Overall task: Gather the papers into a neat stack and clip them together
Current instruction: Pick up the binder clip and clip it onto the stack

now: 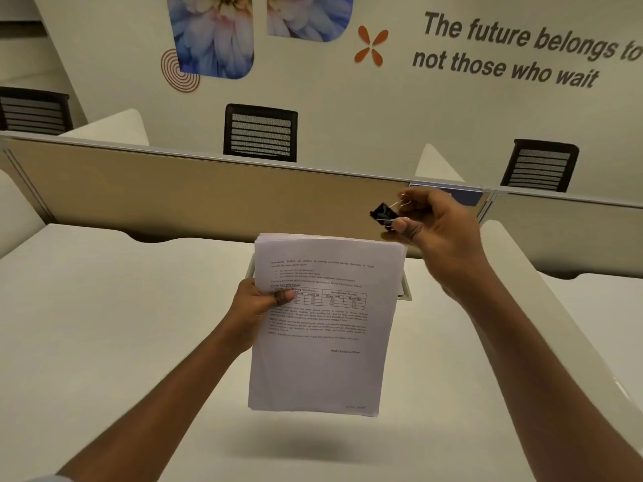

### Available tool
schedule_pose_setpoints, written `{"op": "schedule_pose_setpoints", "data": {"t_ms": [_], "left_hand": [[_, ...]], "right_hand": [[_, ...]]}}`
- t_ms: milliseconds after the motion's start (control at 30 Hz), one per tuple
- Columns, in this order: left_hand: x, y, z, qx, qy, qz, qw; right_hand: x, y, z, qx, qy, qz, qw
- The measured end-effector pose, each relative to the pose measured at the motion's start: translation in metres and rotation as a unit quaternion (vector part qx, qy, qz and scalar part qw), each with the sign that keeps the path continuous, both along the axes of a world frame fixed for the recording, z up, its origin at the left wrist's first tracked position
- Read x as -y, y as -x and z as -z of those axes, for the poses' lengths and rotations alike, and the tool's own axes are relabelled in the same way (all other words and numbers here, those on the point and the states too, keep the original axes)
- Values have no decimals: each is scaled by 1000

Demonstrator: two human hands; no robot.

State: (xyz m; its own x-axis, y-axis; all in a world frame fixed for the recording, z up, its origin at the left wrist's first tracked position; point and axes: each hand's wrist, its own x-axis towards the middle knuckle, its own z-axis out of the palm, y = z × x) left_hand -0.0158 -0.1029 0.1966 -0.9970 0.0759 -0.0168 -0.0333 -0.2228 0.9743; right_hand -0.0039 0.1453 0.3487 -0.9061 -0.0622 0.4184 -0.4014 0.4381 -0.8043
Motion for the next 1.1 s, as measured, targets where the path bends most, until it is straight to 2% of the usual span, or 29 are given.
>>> {"op": "schedule_pose_setpoints", "data": {"t_ms": [167,500,833,1100], "left_hand": [[8,-2,-3,-12,21,17,1000],[30,-2,-10,-28,49,26,998],[48,-3,-12,-28,59,21,998],[48,-5,-15,-37,73,23,996]], "right_hand": [[48,-8,-11,-21,-113,-29,993],[103,-2,8,-135,-237,-36,961],[129,2,25,-230,-250,0,940],[137,0,29,-235,-259,19,937]]}}
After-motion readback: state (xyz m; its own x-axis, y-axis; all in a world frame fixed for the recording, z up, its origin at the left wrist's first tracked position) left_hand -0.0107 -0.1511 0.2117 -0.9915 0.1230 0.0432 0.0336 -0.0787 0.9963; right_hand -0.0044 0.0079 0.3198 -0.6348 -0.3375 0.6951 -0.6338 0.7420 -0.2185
